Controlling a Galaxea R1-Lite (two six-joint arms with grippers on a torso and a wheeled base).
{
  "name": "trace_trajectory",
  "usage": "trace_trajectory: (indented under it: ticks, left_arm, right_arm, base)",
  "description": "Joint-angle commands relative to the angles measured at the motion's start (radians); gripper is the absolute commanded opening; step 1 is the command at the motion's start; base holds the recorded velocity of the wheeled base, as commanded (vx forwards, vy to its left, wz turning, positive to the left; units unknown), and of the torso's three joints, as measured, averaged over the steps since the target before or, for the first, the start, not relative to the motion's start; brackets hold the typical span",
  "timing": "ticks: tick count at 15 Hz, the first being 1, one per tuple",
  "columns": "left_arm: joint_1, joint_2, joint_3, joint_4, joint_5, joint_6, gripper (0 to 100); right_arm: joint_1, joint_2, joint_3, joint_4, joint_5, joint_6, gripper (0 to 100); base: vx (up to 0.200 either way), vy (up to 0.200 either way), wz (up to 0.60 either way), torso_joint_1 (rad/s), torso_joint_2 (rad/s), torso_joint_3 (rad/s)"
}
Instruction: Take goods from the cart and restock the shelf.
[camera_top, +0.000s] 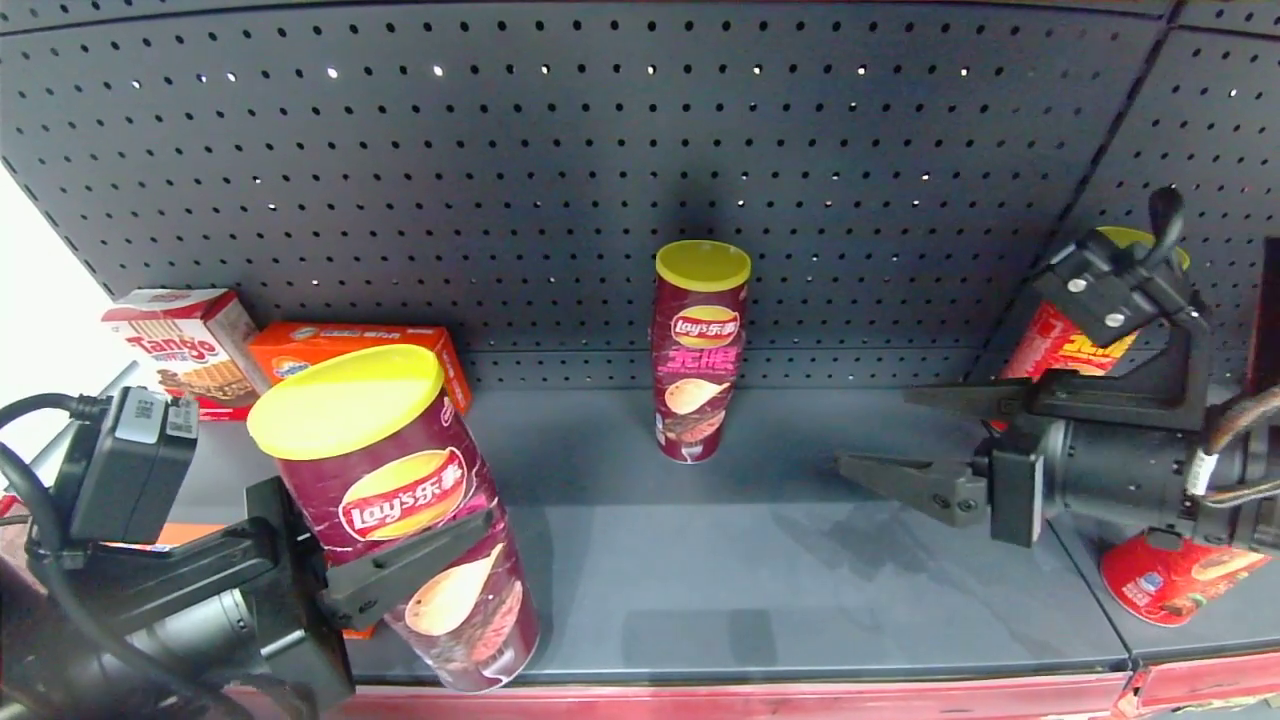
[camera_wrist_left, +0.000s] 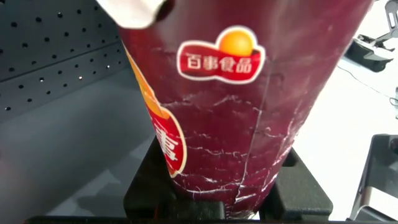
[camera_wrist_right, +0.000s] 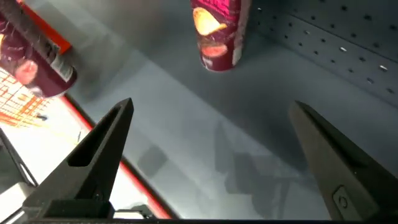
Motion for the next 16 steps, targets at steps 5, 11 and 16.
trace_trajectory:
  ticks: [5,11,16]
  left_arm:
    - [0.002,0.026,-0.020,-0.002,0.000,-0.002,0]
    - [0.008,0.032,-0.020,-0.003,0.002,-0.005,0]
    - [0.008,0.040,-0.023,-0.003,0.000,-0.005,0]
  right_arm:
    - [-0.046,0.260,-0.073,-0.205,0.055,-0.010,100]
    - [-0.156,0.391,-0.162,-0.377,0.408,-0.099,100]
    - [-0.197,0.475,-0.194,-0.508,0.592,-0.116,100]
  base:
    - [0.000,0.000,0.00,0.000,0.00,0.000]
    - [0.000,0.000,0.00,0.000,0.00,0.000]
    - [0.000,0.000,0.00,0.000,0.00,0.000]
